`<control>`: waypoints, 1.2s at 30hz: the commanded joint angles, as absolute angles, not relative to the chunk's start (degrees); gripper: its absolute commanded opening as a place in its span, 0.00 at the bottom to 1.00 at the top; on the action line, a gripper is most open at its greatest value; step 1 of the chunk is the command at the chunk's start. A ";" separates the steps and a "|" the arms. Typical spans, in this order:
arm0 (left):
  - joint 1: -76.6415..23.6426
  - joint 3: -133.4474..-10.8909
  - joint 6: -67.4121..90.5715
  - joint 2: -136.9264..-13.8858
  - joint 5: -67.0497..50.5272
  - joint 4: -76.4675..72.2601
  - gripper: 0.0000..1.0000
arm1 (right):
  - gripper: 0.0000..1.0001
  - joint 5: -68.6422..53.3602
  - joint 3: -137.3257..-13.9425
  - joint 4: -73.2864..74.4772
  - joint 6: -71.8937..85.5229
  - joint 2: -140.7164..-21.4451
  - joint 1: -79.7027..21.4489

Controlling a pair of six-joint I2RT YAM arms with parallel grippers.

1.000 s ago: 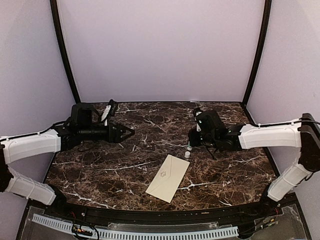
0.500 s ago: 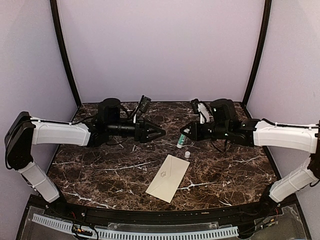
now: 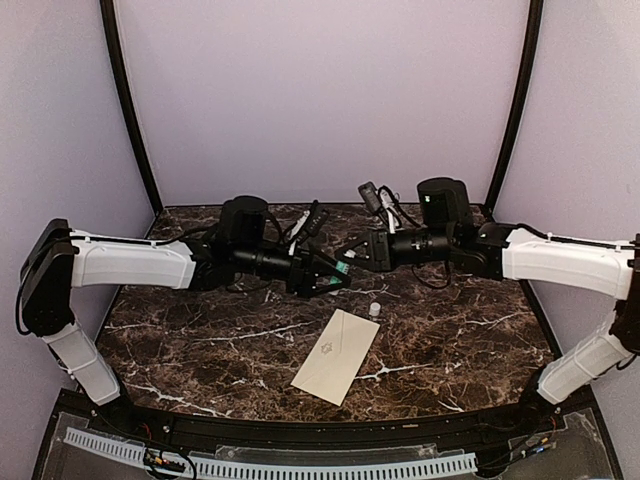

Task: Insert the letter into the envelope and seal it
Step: Screw the solid glue.

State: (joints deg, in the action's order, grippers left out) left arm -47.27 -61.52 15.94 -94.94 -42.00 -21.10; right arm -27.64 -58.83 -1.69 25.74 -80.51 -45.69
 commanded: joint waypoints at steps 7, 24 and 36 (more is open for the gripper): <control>-47.69 -62.62 14.95 -94.66 -38.54 -19.47 0.52 | 0.15 -30.40 -64.38 -0.19 23.03 -84.06 -47.25; -47.72 -57.02 18.48 -90.28 -33.57 -21.16 0.03 | 0.57 -12.90 -63.50 3.65 24.20 -82.00 -47.43; -42.70 -44.64 27.48 -77.28 -18.28 -25.39 0.03 | 0.58 9.81 -57.94 15.25 34.03 -85.98 -46.89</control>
